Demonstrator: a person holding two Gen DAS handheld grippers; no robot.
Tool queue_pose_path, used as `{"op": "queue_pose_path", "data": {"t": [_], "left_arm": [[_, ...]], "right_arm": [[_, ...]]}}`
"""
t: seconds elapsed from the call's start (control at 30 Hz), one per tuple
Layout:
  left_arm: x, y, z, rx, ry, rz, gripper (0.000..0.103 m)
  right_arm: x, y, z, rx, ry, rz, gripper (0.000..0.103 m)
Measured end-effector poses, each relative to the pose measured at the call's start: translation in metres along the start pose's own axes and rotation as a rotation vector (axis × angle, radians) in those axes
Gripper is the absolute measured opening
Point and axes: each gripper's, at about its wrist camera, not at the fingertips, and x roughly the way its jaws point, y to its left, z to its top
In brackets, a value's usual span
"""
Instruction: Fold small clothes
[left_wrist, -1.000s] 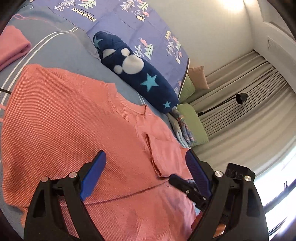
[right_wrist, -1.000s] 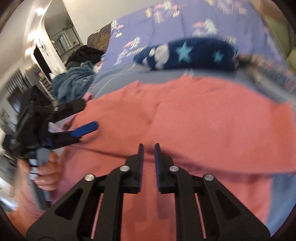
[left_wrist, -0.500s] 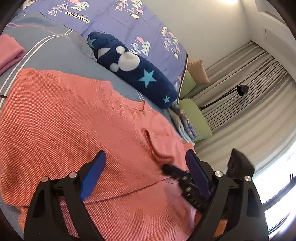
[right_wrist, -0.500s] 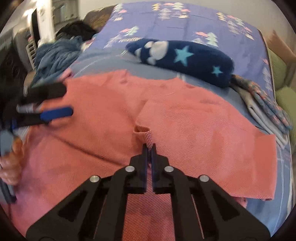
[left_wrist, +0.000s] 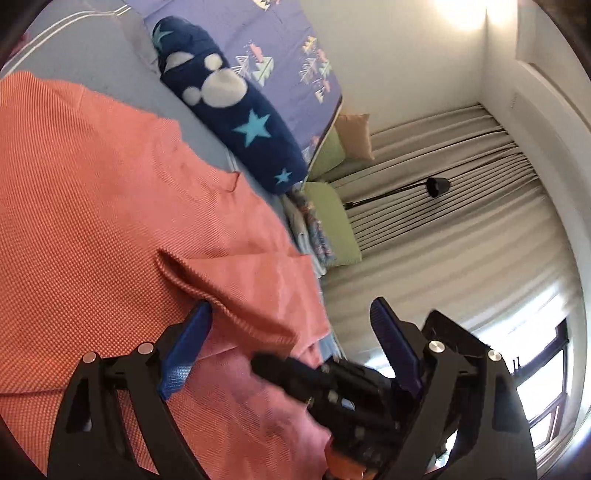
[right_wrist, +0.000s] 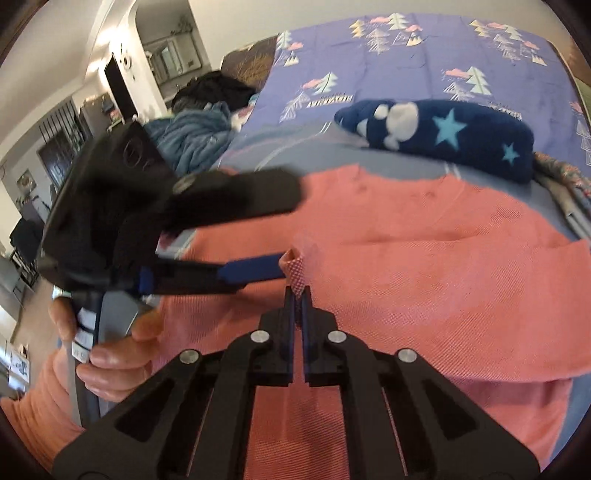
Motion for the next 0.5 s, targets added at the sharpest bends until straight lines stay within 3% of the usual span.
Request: {"op": "queue_pose_path", "data": {"t": [0.03, 0.07, 0.1, 0.13, 0.17, 0.27, 0.37, 0.5], "left_arm": [[0.002, -0.001, -0.001, 0.008, 0.001, 0.014, 0.073], [0.005, -0.003, -0.001, 0.021, 0.010, 0.030, 0.052], [0.009, -0.005, -0.002, 0.047, 0.027, 0.051, 0.039], [0.012, -0.007, -0.002, 0.067, 0.038, 0.074, 0.012], [0.015, -0.009, -0.003, 0.086, 0.044, 0.099, 0.004], [0.018, -0.015, -0.006, 0.131, 0.035, 0.140, 0.003], [0.012, -0.027, -0.007, 0.191, -0.008, 0.175, 0.003], [-0.021, -0.038, 0.001, 0.226, -0.137, 0.213, 0.000]], "right_arm": [[0.001, 0.002, -0.002, -0.009, 0.006, 0.000, 0.003], [0.001, 0.005, -0.003, -0.017, 0.005, -0.004, 0.003], [0.000, 0.006, -0.004, -0.028, -0.003, -0.010, 0.004], [-0.002, 0.005, -0.005, -0.030, -0.009, -0.007, 0.004], [-0.004, 0.005, -0.007, -0.028, -0.013, -0.001, 0.004], [-0.009, -0.001, -0.012, -0.016, -0.015, -0.006, 0.007], [-0.020, -0.010, -0.014, 0.010, -0.028, -0.022, 0.036], [-0.043, -0.030, -0.020, 0.032, -0.056, -0.114, 0.040]]}}
